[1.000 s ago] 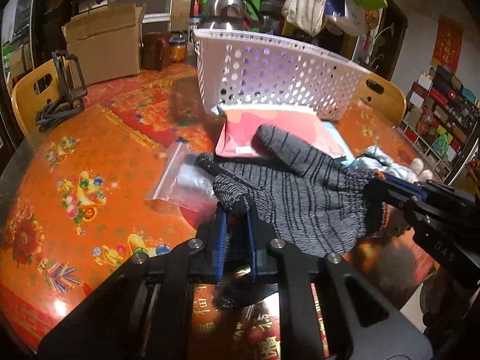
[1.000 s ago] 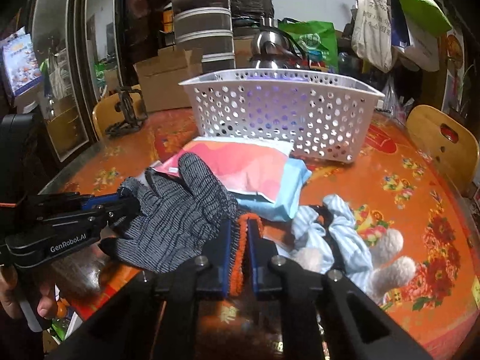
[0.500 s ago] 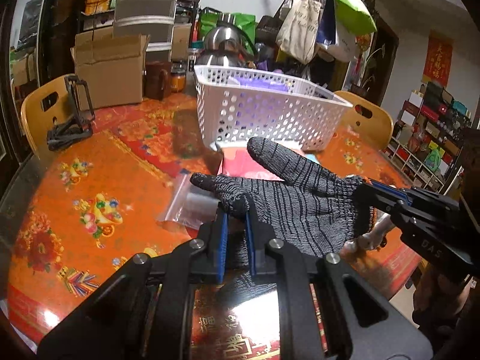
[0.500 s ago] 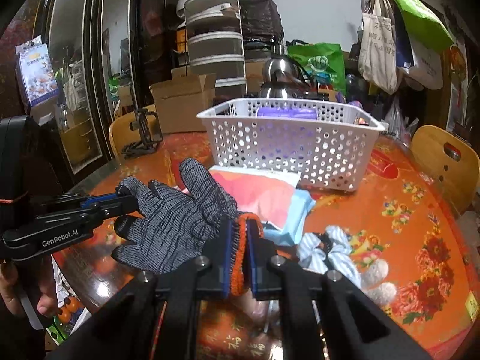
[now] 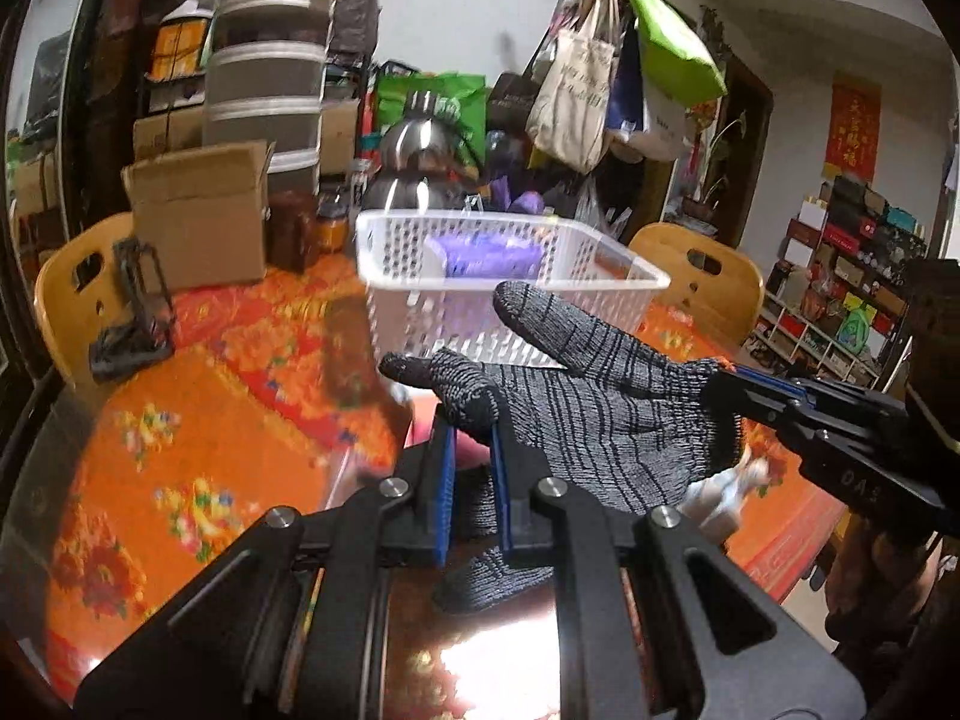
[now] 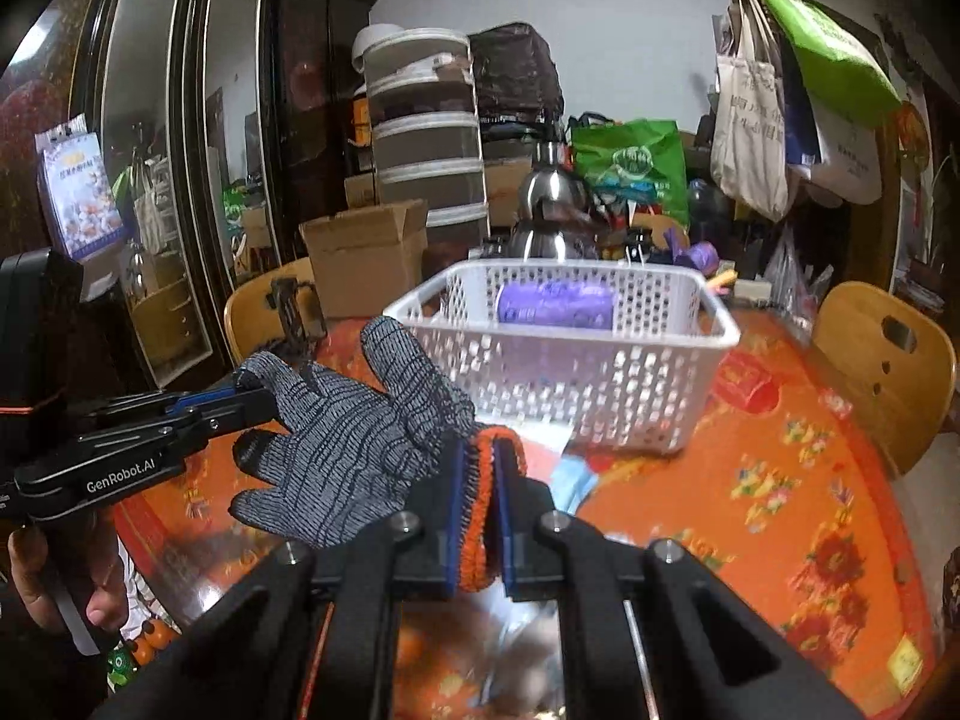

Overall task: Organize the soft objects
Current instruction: 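Carry the grey glove into the basket and release it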

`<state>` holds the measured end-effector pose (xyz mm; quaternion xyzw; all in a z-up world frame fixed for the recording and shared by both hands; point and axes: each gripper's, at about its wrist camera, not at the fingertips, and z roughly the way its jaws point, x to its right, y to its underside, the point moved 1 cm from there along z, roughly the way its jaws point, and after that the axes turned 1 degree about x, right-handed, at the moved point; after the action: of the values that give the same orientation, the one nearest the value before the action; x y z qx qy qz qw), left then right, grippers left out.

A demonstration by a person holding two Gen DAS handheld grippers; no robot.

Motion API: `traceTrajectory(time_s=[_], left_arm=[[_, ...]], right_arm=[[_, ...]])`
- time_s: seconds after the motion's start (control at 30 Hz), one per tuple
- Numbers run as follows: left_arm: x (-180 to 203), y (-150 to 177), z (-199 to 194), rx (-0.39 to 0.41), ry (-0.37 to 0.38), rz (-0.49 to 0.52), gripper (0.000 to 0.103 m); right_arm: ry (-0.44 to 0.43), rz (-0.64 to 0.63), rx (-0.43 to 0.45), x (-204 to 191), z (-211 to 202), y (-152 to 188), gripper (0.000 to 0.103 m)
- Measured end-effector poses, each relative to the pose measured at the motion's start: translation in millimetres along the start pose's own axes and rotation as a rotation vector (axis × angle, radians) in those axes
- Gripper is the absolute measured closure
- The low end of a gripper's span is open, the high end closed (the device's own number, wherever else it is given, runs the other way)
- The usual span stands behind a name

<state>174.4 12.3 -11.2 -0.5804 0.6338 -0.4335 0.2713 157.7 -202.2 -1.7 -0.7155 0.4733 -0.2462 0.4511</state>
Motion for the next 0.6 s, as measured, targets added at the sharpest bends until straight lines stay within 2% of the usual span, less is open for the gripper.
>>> traceTrajectory(time_s=[0.13, 0.3, 0.47, 0.6], left_arm=[[9.6, -34.5, -3.2, 0.042, 0.023, 0.013, 0.093], [20.8, -97.4, 6.5, 0.081, 0.032, 0.044, 0.093], [22.1, -167.8, 44.8, 0.062, 0.037, 0.037, 0.093], [16.2, -207.0, 91.2, 0.017, 0.005, 0.024, 0.093]], right_arm=[[0.003, -0.009, 0.028, 9.5, -4.6, -28.6, 0.095], [0.019, -0.027, 0.048, 25.2, 3.9, -78.5, 0.095], [0.044, -0.015, 0.042, 50.2, 33.1, -134.5, 0.095], [0.074, -0.010, 0.029, 73.2, 61.3, -160.2, 0.095]])
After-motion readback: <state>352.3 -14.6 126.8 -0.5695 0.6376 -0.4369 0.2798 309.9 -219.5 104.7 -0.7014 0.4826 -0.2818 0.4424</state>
